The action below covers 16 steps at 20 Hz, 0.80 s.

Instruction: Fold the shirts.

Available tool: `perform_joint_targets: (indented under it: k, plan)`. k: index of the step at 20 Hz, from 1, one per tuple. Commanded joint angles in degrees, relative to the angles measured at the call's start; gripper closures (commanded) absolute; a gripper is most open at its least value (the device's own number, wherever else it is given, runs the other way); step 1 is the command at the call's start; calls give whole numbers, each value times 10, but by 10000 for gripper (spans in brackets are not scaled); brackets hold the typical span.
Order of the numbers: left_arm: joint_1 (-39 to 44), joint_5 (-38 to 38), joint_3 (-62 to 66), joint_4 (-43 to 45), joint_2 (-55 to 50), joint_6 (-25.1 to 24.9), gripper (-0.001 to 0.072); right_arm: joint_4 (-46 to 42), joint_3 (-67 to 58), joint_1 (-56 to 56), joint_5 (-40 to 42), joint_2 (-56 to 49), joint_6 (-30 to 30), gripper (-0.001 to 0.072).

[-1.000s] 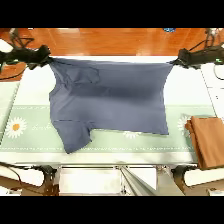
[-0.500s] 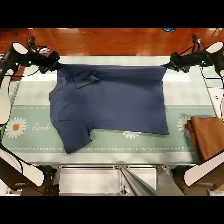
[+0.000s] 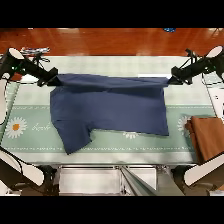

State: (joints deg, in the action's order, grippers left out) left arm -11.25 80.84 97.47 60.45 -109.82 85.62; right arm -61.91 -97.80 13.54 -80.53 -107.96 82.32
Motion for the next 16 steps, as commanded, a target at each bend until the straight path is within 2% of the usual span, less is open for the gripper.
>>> perform_joint_targets:
  k: [1,3,4,5,6,9,11,14,16]
  plan:
    - [0,44,-26,0,-1,-10,688,-17,30,-2,-16,0,2,684]
    - [0,54,-26,0,-1,-10,687,-14,40,-2,-16,0,6,682]
    - [0,65,-26,0,-1,-7,647,-14,41,-2,-20,0,15,594]
    - [-2,88,-23,0,-1,0,399,-11,40,-2,-31,2,21,340]
    - [-7,115,-18,2,0,3,205,-14,35,2,-54,6,15,304]
    - [-33,194,-14,12,22,10,198,-49,31,27,-83,59,16,304]
    - [-50,198,-35,44,74,10,198,-68,49,53,-78,118,24,304]
    - [-83,127,-169,133,205,5,198,-43,186,90,9,239,17,304]
    - [-134,59,-314,134,301,6,198,10,327,103,75,326,-22,304]
